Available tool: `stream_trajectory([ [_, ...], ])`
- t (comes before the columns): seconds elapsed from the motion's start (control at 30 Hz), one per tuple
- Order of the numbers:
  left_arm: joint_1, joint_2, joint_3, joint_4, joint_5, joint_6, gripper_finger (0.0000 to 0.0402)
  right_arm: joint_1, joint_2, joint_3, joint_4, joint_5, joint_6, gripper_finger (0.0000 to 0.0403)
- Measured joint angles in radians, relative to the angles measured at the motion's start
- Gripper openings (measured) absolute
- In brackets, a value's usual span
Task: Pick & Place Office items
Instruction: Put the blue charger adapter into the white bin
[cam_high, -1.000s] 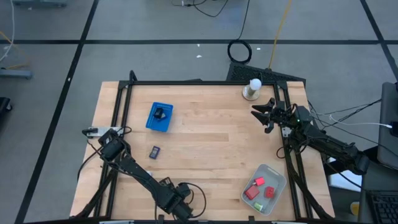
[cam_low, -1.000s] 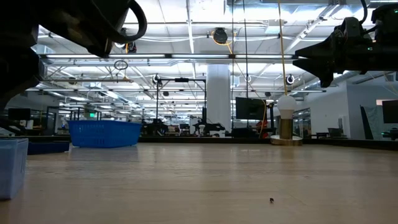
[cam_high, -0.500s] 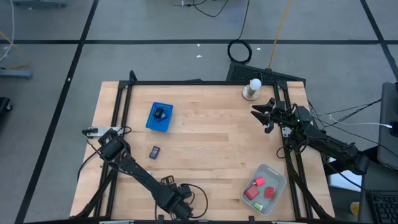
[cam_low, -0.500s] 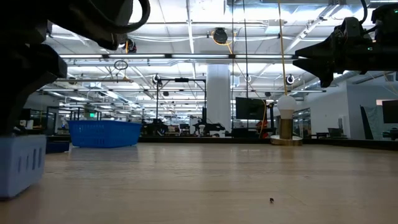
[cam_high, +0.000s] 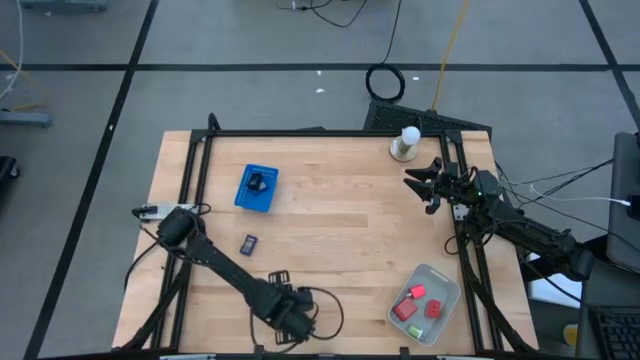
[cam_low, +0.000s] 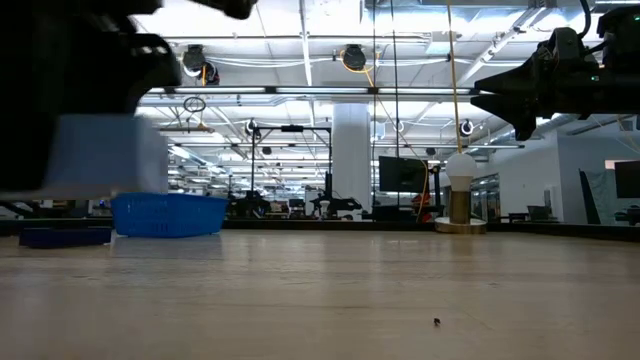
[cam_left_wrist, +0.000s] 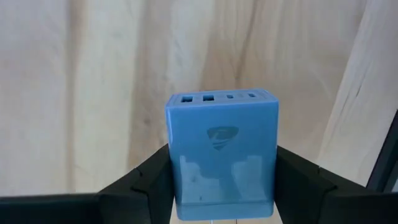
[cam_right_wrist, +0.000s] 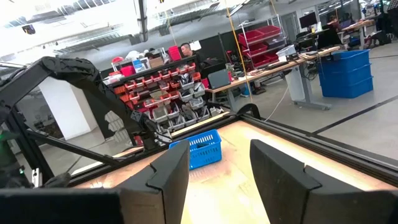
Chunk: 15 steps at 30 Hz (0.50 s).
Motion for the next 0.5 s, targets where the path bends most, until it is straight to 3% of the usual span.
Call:
stream_trajectory([
  [0.5, 0.192, -0.134, 0.001, 0.007, -0.043, 0.081, 0.0210, 0.000, 0.000, 0.000, 0.000, 0.000, 0.000, 0.0160],
])
